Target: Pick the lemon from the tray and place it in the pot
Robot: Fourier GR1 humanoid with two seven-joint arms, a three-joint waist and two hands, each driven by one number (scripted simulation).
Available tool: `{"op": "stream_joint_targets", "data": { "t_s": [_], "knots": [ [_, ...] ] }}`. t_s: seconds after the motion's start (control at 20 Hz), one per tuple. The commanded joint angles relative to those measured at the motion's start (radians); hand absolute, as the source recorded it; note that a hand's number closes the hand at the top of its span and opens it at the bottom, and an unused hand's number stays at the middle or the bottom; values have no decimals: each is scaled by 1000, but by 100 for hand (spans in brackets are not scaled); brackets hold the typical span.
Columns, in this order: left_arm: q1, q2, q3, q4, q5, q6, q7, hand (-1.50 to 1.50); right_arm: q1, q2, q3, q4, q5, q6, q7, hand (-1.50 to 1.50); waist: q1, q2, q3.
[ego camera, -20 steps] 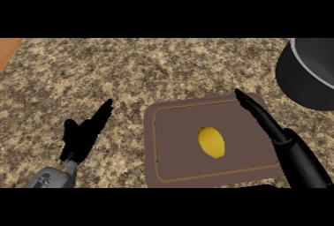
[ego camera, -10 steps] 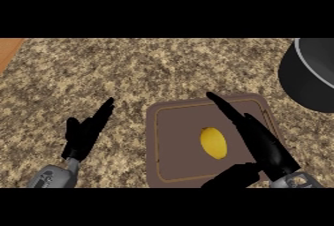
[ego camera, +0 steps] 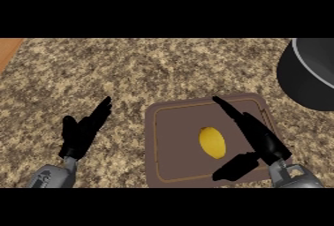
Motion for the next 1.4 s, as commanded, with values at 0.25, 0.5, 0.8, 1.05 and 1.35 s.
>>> {"op": "stream_joint_targets", "data": {
  "t_s": [0.25, 0.5, 0.8, 1.05, 1.35],
  "knots": [
    [4, -57, 45, 64, -62, -48, -10, 0, 93, 1, -133, 104, -18, 79, -253, -150, -4, 2, -2],
    [43, -39, 46, -49, -56, -37, 68, 0, 160, 41, -158, 30, -149, 121, -288, -150, -5, 0, -2],
    [69, -83, 34, -86, -103, -26, 83, 0, 101, 114, -206, 204, -205, 158, -347, -150, 1, 1, -2],
    [90, -100, 48, -35, -138, -47, 29, 0, 36, 221, -180, 433, -110, 92, -460, -150, 7, 3, -1],
    [94, -102, 74, -85, -134, -82, 53, 0, 25, 271, -170, 553, -84, 103, -544, -150, 8, 2, -1]
  ]
}}
